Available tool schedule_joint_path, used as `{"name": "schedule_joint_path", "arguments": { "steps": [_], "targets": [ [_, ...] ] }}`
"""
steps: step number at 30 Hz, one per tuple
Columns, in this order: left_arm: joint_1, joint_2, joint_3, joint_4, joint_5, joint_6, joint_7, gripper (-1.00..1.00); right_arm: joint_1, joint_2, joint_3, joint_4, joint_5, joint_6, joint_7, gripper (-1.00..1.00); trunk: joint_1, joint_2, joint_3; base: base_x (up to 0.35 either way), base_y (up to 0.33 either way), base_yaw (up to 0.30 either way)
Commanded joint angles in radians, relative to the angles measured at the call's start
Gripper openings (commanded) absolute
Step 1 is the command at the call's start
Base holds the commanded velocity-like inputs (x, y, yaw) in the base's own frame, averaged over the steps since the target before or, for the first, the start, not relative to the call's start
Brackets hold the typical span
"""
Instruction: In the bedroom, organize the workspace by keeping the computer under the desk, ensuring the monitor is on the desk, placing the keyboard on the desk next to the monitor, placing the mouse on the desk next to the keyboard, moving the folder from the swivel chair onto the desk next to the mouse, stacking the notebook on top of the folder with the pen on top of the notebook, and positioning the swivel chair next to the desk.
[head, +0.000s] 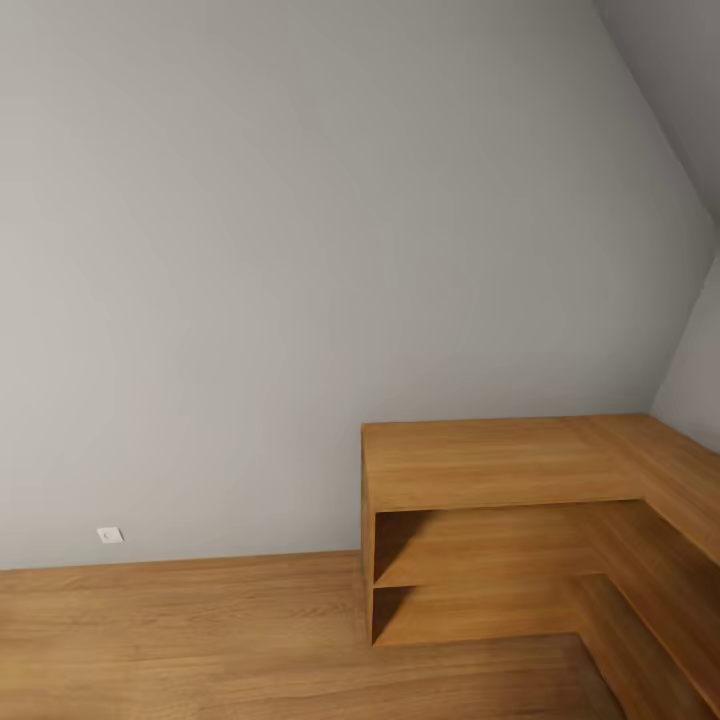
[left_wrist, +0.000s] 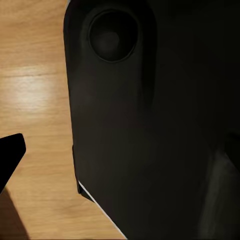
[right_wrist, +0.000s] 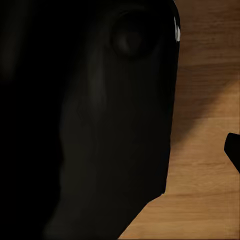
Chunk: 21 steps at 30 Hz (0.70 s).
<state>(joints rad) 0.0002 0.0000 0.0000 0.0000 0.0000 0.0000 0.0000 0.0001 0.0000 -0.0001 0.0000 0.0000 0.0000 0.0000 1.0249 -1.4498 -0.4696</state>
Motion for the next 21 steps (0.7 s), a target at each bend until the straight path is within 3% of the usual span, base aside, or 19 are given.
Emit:
{"name": "schedule_joint_path", "arguments": {
  "steps": [1,8,21],
  "targets": [
    [0.0,0.0,0.0,0.0,0.0,0.0,0.0,1.0,0.0,0.0,0.0,0.0,0.0,0.0,0.0,1.0,0.0,0.0,0.0,0.0,0.0,0.0],
    [-0.004,-0.037,0.002,-0.022,0.0,-0.003,0.006,1.0,-0.01,0.026,0.001,-0.008,-0.002,0.0,-0.003,1.0,-0.011,0.021,0.009,0.0,0.0,0.0],
    [-0.005,-0.033,0.002,-0.025,0.001,-0.003,0.005,1.0,-0.011,0.017,0.001,-0.007,-0.003,-0.073,-0.001,1.0,-0.061,0.112,0.05,0.0,0.0,0.0]
  ]
}}
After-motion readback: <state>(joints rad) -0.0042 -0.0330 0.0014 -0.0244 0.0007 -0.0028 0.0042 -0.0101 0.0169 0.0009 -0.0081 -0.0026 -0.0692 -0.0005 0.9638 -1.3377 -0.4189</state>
